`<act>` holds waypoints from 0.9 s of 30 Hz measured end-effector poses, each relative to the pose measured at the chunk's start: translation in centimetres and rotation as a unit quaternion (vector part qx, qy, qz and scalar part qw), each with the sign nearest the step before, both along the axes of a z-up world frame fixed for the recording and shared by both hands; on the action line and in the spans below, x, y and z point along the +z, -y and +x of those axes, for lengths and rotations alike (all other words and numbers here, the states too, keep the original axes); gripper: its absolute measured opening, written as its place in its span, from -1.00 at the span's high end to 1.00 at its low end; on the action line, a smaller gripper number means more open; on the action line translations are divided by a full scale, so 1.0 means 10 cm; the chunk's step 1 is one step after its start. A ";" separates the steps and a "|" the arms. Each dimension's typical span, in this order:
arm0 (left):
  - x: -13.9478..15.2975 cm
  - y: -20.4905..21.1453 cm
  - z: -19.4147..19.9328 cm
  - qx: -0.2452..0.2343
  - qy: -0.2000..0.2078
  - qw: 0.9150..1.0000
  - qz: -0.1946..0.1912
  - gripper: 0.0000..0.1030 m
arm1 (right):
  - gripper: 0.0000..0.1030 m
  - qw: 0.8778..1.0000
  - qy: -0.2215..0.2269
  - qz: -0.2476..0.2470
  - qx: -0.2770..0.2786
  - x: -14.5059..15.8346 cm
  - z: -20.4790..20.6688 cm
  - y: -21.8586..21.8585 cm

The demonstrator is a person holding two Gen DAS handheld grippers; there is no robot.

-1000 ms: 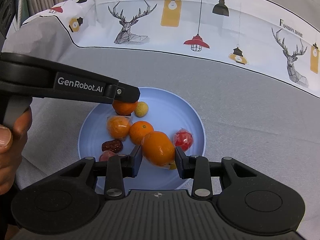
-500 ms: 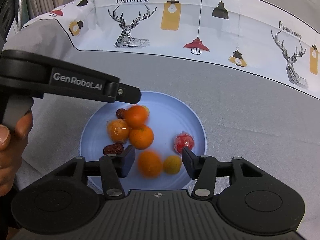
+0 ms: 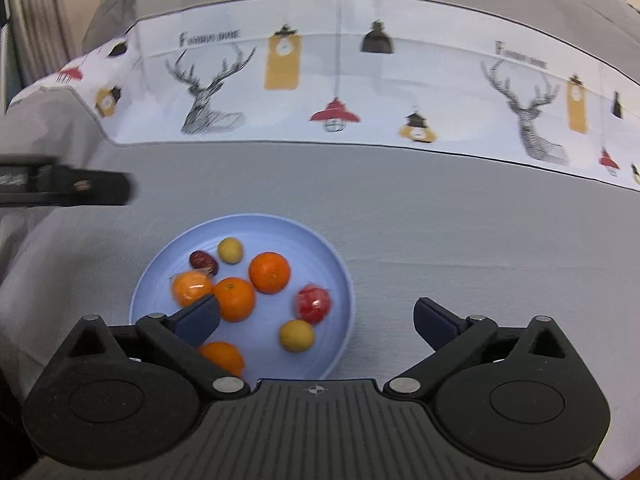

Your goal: Organize fruits

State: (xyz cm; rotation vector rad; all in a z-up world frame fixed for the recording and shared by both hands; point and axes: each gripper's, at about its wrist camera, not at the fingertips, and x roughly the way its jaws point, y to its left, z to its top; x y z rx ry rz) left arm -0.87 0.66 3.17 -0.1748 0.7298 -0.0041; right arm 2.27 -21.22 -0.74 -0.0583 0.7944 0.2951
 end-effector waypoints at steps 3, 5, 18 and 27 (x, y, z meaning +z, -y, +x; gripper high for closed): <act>0.11 0.07 -0.18 0.015 -0.001 0.999 0.028 -0.79 | -0.98 1.000 0.003 0.012 -0.023 0.07 -0.04 0.12; 0.12 0.11 -0.31 0.027 -0.003 0.999 0.031 -0.80 | -0.98 0.999 -0.002 0.026 -0.043 0.11 -0.10 0.21; -0.44 0.07 -0.25 0.019 -0.116 0.993 0.004 -0.99 | -0.99 0.997 -0.026 -0.003 -0.073 -0.03 -0.28 0.25; -0.56 0.25 -0.18 -0.008 -0.135 0.991 0.021 -0.99 | -0.99 0.997 -0.047 0.000 -0.068 -0.14 -0.18 0.21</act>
